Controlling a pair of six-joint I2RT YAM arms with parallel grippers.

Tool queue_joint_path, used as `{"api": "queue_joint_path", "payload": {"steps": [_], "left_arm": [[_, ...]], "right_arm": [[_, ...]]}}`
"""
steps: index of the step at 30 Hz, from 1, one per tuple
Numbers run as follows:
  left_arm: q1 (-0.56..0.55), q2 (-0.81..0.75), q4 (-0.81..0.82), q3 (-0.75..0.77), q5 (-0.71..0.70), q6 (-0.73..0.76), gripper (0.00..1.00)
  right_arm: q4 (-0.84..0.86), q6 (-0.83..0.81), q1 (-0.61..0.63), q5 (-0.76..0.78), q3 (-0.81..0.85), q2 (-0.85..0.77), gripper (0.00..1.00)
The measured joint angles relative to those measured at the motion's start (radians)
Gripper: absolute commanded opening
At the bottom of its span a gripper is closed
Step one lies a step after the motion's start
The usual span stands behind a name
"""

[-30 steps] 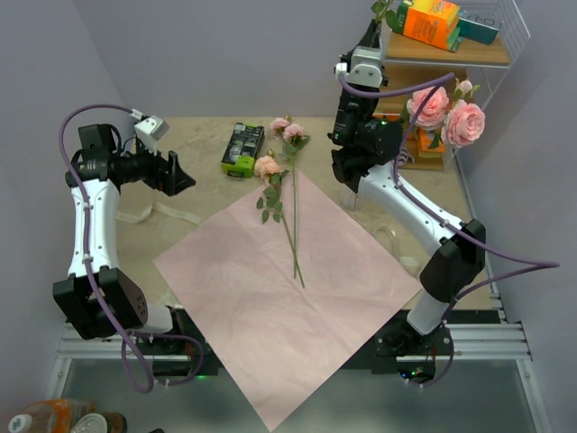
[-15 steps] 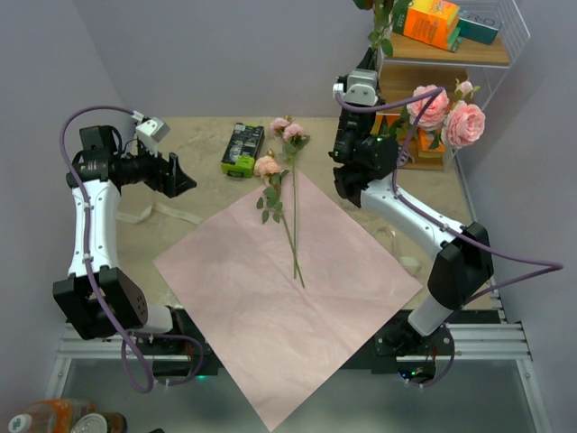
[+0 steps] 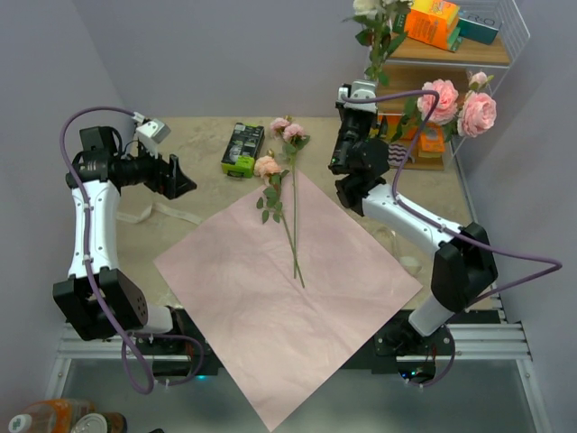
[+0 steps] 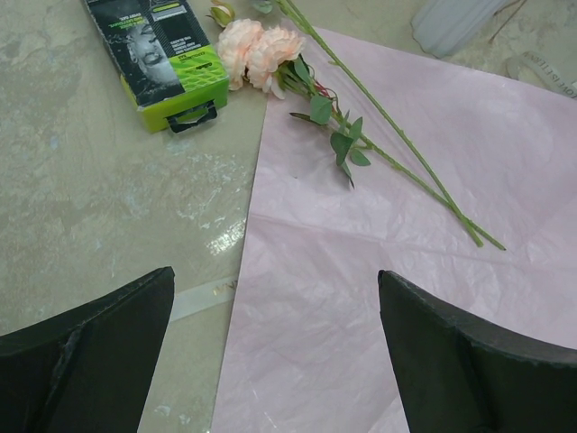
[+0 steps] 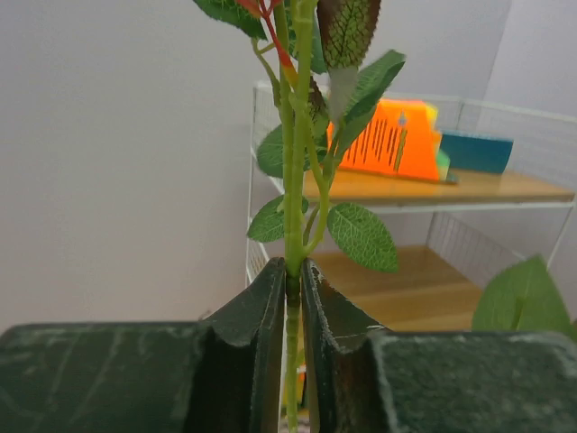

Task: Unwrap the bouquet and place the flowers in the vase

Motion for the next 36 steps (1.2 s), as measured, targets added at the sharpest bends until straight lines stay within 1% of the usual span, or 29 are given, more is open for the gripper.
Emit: {"api": "queue_joint_path", "payload": {"steps": [3,8,9,10,11,13,14,18,22,27,29,32,36], "left_arm": [[0.000,-0.008,-0.017,0.002,0.000,0.000,0.99],[0.000,-0.036,-0.038,0.014,0.000,0.000,0.99],[0.000,-0.044,-0.042,0.014,0.000,0.000,0.99],[0.000,-0.052,-0.045,0.014,0.000,0.000,0.99],[0.000,-0.061,-0.047,0.014,-0.001,0.000,0.99],[0.000,-0.075,-0.048,0.014,-0.004,-0.002,0.99],[0.000,-0.079,-0.048,0.014,-0.006,-0.003,0.99],[0.000,-0.090,-0.050,0.020,-0.029,-0.022,0.99],[0.000,-0.093,-0.047,0.027,-0.060,-0.053,0.99],[0.000,-0.105,-0.042,0.028,-0.106,-0.095,0.99],[0.000,-0.113,-0.041,0.028,-0.123,-0.105,0.99],[0.000,-0.124,-0.042,0.028,-0.142,-0.116,0.99],[0.000,-0.131,-0.042,0.028,-0.143,-0.114,0.99]], "right_arm": [[-0.113,0.099,-0.001,0.040,-0.076,-0.047,0.38],[-0.295,0.233,0.008,0.063,-0.119,-0.122,0.47],[-0.329,0.255,0.014,0.065,-0.128,-0.145,0.51],[-0.356,0.272,0.022,0.065,-0.136,-0.169,0.59],[-0.380,0.288,0.032,0.065,-0.143,-0.191,0.61],[-0.438,0.313,0.060,0.061,-0.152,-0.240,0.64],[-0.460,0.322,0.072,0.060,-0.155,-0.259,0.69],[-0.597,0.376,0.137,0.035,-0.156,-0.346,0.76],[-0.739,0.417,0.214,0.007,-0.155,-0.422,0.77],[-0.897,0.470,0.300,0.018,-0.156,-0.494,0.76],[-0.961,0.504,0.328,0.031,-0.160,-0.529,0.75],[-1.043,0.563,0.388,0.071,-0.176,-0.574,0.70],[-1.138,0.678,0.464,0.115,-0.190,-0.530,0.68]]}}
